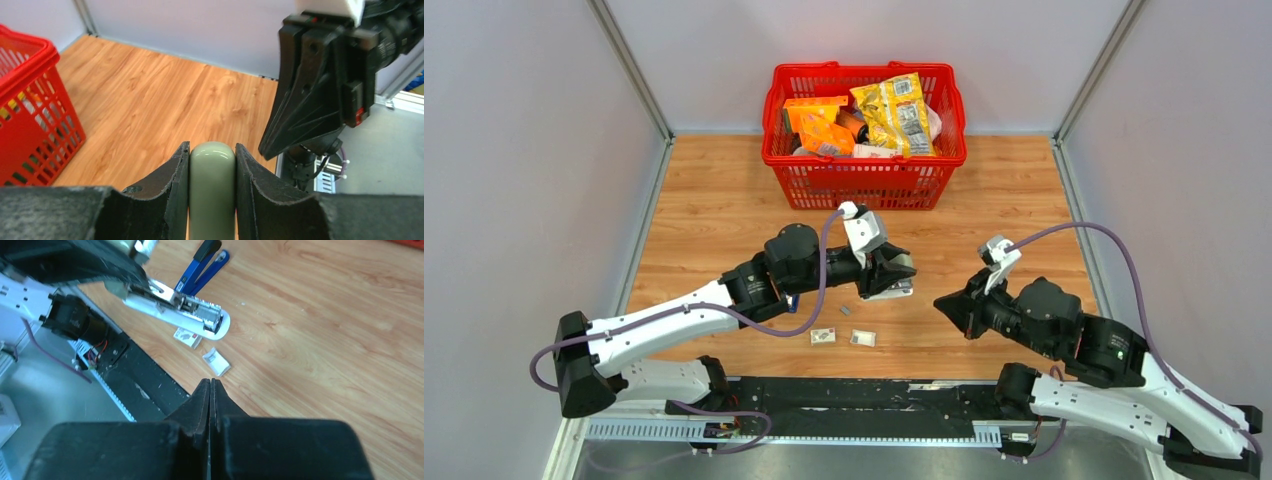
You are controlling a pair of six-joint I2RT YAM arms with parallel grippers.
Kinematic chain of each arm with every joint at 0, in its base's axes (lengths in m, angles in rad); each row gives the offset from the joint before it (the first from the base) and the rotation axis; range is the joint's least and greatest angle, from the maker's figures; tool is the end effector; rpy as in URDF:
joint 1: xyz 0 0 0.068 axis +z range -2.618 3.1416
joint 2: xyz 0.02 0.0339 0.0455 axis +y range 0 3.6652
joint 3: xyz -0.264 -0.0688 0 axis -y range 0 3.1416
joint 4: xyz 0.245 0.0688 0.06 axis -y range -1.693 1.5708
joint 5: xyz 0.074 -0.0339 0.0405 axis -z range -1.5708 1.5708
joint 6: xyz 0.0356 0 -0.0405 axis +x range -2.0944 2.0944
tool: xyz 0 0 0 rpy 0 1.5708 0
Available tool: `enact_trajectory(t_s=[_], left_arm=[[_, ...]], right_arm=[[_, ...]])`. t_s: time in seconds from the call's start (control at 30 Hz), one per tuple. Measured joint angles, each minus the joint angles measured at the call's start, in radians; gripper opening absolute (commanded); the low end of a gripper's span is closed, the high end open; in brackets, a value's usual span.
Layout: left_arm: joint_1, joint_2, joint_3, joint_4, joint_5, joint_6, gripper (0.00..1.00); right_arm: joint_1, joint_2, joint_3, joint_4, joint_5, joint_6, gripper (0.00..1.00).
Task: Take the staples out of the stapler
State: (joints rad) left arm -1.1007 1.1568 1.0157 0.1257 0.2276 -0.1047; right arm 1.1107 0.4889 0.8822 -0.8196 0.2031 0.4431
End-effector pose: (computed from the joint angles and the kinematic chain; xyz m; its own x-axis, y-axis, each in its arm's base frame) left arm 0.1167 -0.2474 0.3785 -0.1084 -0.0114 -0.9940 0.9647 0.2403 -0.1080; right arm 0.0461 0.0769 0.3418 -0.5072 -0.0777 -0.8583 -0.6404 0.7004 0.3150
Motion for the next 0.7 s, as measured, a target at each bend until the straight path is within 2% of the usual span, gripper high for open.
enact_trajectory(t_s=[0.3,0.7], left_arm=[[-0.004,0.000,-0.069,0.055,-0.116,-0.066,0.00],[-0.004,-0.041,-0.079,0.097,-0.280,-0.187,0.00]], right_arm=[[0.000,0.097,0.031,0.125,0.121,-0.048,0.00],[0.000,0.261,0.013,0.356,0.147,-0.112,0.00]])
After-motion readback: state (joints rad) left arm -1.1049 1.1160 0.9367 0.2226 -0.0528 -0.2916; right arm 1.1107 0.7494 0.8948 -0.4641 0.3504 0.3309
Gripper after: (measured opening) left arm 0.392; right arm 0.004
